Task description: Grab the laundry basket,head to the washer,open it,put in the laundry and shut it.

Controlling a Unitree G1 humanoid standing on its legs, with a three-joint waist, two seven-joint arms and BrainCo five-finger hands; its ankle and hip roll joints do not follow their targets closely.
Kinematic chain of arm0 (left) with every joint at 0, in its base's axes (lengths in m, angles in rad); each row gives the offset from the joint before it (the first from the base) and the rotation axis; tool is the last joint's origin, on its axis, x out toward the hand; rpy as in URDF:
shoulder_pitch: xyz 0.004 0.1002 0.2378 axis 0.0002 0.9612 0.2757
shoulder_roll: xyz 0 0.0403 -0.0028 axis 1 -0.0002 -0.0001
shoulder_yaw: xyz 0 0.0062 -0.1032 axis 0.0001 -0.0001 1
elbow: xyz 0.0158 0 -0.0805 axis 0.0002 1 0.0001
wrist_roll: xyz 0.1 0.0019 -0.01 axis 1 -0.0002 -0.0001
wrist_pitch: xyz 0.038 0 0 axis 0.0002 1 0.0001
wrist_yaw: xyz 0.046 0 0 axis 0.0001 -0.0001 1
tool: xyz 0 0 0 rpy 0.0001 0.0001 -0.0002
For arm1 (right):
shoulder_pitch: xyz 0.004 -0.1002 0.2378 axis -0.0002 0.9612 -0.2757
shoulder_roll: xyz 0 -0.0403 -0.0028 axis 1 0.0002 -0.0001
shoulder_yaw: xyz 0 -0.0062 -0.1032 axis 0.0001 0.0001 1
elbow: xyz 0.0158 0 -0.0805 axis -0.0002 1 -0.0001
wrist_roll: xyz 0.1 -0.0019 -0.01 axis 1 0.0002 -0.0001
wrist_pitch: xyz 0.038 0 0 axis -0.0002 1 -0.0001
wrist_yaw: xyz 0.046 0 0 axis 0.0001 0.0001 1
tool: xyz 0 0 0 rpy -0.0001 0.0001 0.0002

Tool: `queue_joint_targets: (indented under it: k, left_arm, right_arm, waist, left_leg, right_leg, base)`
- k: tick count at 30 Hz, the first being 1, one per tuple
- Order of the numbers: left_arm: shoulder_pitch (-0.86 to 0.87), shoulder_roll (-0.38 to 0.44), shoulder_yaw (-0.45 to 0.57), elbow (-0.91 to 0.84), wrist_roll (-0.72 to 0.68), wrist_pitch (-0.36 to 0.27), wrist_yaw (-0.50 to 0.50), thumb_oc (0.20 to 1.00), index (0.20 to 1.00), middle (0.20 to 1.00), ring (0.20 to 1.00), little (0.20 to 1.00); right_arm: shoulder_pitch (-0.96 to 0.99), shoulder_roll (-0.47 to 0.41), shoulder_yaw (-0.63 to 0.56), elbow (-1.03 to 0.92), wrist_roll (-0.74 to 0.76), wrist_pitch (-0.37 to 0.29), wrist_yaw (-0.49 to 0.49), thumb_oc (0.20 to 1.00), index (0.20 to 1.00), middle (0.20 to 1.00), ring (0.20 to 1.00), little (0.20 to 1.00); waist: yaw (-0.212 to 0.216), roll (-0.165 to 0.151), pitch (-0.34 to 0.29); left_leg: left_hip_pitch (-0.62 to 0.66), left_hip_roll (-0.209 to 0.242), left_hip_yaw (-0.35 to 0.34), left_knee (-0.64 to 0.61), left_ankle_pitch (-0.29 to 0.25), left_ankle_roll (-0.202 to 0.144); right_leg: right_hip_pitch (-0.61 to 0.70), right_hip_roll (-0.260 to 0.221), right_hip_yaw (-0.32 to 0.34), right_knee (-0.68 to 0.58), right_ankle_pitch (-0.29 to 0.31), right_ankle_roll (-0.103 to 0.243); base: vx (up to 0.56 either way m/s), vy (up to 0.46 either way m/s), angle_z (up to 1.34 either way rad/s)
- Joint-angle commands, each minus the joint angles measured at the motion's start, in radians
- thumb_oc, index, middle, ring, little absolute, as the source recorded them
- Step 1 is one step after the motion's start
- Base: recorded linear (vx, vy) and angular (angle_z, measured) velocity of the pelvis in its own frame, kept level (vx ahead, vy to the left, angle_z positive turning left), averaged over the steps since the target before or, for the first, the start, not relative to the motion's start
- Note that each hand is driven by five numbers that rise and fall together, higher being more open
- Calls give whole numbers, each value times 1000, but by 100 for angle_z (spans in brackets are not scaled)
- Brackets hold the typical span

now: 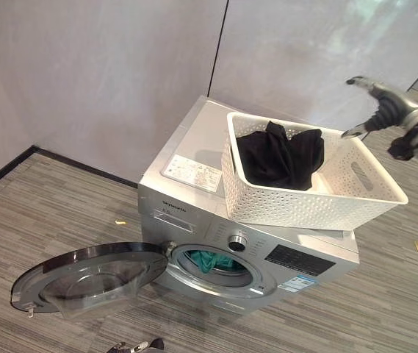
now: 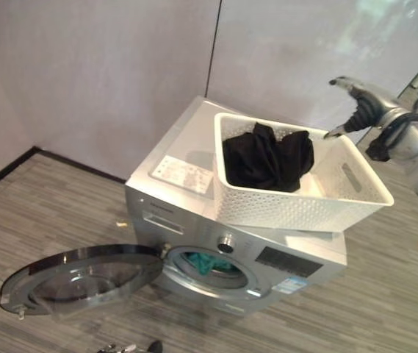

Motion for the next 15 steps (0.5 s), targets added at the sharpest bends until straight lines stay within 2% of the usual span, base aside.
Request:
queue_joint_targets:
  k: [1,7,8,12,13,15]
  left_arm:
    - [58,-15,-62,47,-13,9,-48,1000,1000,1000,1000,1000]
    - [52,-17,-76,22,-38,14,-59,1000,1000,1000,1000,1000]
    - [91,-37,-86,18,-17,-7,-47,1000,1000,1000,1000,1000]
    - [98,-33,-58,28,1,0,-37,1000,1000,1000,1000,1000]
    - [98,-32,-50,33,9,3,-40,1000,1000,1000,1000,1000]
    - [97,-28,-50,32,13,4,-39,1000,1000,1000,1000,1000]
  right_arm:
    - [-70,-47,50,14,81,41,67,1000,1000,1000,1000,1000]
    - [-96,-22,128,-28,79,58,124,1000,1000,1000,1000,1000]
    - [-74,-14,112,-26,70,63,115,1000,1000,1000,1000,1000]
    - [-34,-16,91,-27,70,83,131,1000,1000,1000,1000,1000]
    - [39,10,47,-28,63,83,122,1000,1000,1000,1000,1000]
    - [59,18,32,-29,55,85,121,1000,1000,1000,1000,1000]
  waist:
    - [9,5,-31]
    - [14,-5,-27]
    - [18,-9,-21]
    - [30,-18,-11]
    - [36,-15,-2]
    - [41,-17,1]
  left_leg:
    - [-10,6,40,2,-32,14]
    - [-17,7,35,2,-33,14]
    - [-21,6,31,2,-32,15]
    - [-31,5,23,2,-29,15]
    - [-35,5,22,2,-28,16]
    - [-37,5,21,2,-27,16]
  right_leg:
    - [-39,24,20,0,32,32]
    - [-46,22,17,-1,35,33]
    - [-49,22,16,-1,35,33]
    - [-54,20,8,-1,36,33]
    - [-58,18,7,-1,37,34]
    - [-59,18,7,-1,37,34]
  base:
    - [0,0,0]
    - [0,0,0]
    - [0,0,0]
    - [-8,-4,2]
    - [-13,-1,3]
    - [0,0,0]
